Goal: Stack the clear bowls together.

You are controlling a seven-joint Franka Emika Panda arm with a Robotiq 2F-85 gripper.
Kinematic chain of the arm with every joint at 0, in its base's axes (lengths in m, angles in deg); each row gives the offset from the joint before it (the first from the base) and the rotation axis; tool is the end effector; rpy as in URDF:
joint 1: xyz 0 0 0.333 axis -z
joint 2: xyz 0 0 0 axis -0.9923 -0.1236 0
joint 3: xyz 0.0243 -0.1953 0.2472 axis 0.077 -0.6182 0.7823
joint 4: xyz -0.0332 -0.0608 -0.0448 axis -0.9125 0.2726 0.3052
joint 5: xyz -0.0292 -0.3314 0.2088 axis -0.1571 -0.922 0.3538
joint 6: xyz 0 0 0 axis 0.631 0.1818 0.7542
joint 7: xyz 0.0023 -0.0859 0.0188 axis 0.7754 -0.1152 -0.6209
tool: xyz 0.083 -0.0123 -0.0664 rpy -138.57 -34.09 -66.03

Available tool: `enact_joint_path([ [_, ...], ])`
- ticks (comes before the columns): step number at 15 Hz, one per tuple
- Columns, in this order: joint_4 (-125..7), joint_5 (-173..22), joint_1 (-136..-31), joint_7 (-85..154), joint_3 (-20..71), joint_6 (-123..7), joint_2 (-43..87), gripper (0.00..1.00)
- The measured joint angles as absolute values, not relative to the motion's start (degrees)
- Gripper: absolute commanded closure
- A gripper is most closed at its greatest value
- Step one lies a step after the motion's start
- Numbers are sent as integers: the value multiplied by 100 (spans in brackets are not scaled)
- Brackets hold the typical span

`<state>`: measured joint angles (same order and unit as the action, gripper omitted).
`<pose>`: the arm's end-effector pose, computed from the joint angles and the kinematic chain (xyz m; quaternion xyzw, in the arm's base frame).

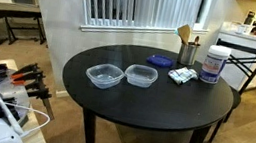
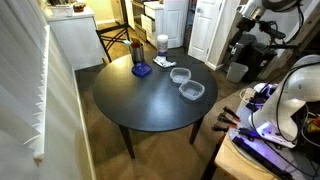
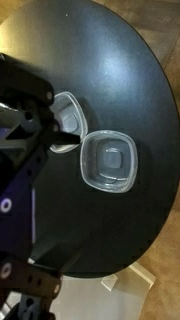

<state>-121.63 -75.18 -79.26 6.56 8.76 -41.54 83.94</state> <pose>0.3017 -0.1357 0.4536 -0.9917 -0.0438 -0.0909 0.0800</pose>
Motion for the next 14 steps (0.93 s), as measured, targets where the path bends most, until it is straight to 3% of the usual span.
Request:
enact_joint_path([
  [8,-12159,-7503,-7926,656,876,-4155,8385,0],
  [14,-12147,-7265,-8127,657,788,-5714,7300,0],
])
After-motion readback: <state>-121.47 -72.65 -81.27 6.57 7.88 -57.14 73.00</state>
